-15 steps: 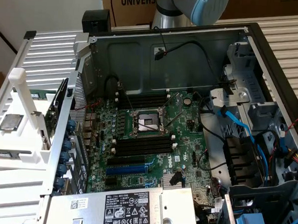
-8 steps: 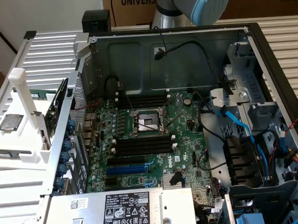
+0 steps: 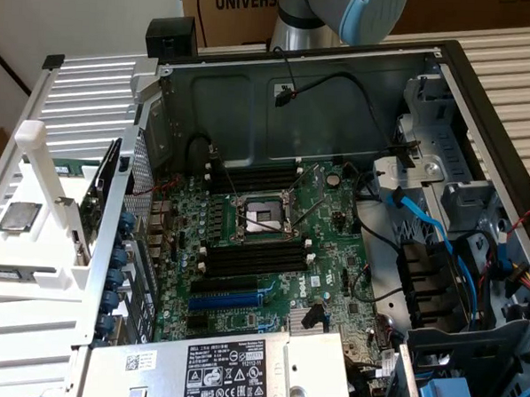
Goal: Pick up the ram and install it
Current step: 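Pick up the ram and move it above insertion slot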
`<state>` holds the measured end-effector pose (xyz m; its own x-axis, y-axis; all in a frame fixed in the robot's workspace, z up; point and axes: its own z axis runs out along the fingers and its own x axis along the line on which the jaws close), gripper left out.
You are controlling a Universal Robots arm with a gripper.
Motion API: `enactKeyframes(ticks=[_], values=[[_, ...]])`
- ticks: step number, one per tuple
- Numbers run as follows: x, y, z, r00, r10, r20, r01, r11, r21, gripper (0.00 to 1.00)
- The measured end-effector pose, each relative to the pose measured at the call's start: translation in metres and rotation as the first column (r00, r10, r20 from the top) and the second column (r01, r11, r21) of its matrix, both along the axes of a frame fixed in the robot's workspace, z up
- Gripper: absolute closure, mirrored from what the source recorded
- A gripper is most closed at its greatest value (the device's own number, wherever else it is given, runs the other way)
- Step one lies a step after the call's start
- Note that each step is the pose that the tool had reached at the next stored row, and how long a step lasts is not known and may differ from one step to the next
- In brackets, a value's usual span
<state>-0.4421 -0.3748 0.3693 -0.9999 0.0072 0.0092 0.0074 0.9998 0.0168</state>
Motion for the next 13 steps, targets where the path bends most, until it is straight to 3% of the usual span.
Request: enactKeyframes(ticks=[4, 8, 10, 11, 13], values=[[0.0000, 0.0000, 0.0000, 0.9973, 0.073, 0.0001, -0.073, 0.9973, 0.0014, 0.90], [0.0000, 0.0000, 0.0000, 0.9865, 0.164, 0.0003, -0.164, 0.9865, 0.0036, 0.90], [0.0000, 0.0000, 0.0000, 0.9802, 0.198, 0.0004, -0.198, 0.9802, 0.0041, 0.90], [0.0000, 0.0000, 0.0000, 0.9720, 0.235, 0.0006, -0.235, 0.9720, 0.0050, 0.90], [0.0000, 0.0000, 0.0000, 0.9628, 0.270, 0.0010, -0.270, 0.9628, 0.0065, 0.90]])
